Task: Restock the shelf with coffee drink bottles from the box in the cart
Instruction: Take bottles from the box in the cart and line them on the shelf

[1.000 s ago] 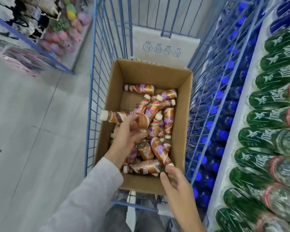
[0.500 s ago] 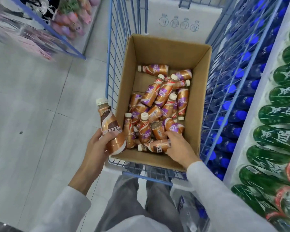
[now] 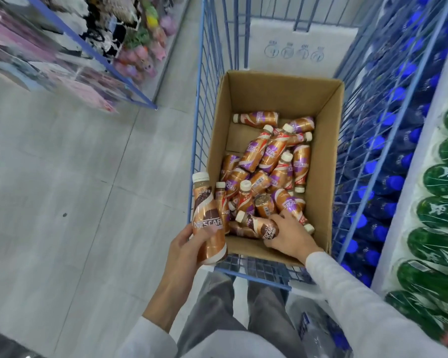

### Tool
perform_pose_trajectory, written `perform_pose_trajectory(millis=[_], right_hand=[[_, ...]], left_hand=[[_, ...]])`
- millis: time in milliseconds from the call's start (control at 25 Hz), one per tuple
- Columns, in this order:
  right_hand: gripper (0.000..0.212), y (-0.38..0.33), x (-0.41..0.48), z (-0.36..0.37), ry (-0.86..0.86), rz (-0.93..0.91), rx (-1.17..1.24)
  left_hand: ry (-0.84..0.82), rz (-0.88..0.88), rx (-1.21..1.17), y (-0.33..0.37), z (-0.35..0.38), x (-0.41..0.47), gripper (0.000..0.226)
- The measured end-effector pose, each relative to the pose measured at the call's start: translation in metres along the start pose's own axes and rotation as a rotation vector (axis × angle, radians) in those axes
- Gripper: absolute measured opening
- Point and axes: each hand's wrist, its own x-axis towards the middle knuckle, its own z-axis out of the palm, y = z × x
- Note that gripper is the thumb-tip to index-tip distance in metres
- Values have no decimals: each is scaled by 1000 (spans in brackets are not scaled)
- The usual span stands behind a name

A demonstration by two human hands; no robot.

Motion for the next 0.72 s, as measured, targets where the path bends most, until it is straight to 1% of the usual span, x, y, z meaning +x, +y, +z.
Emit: perform_pose_trajectory(millis=[80,160,360,480,600,640,680,720], right_hand=[[72,-10,-38,-22,86,32,349],[68,-26,-85,-43,208,54,611],[54,-72,-196,-71,528,83,1035],[51,-91,-257,-71,723,92,1235],[44,-97,-317,-58,928,141,1361],[43,-96,-335,-52,989,160,1391],[43,-95,-352,-46,1057,194,1412],[43,-93,-369,-39,1121,234,1425]], left_hand=[[-32,36,14,9,2,-10,57],[-91,77,46,22,7,-24,54],[-293,171,172,54,23,-58,50],[-448,228,262,69,43,-81,53],[-639,292,360,76,73,-117,63],[-696,312,387,76,83,-130,62],[-748,335,410,75,94,-146,52],[-799,361,428,72,103,-161,35]])
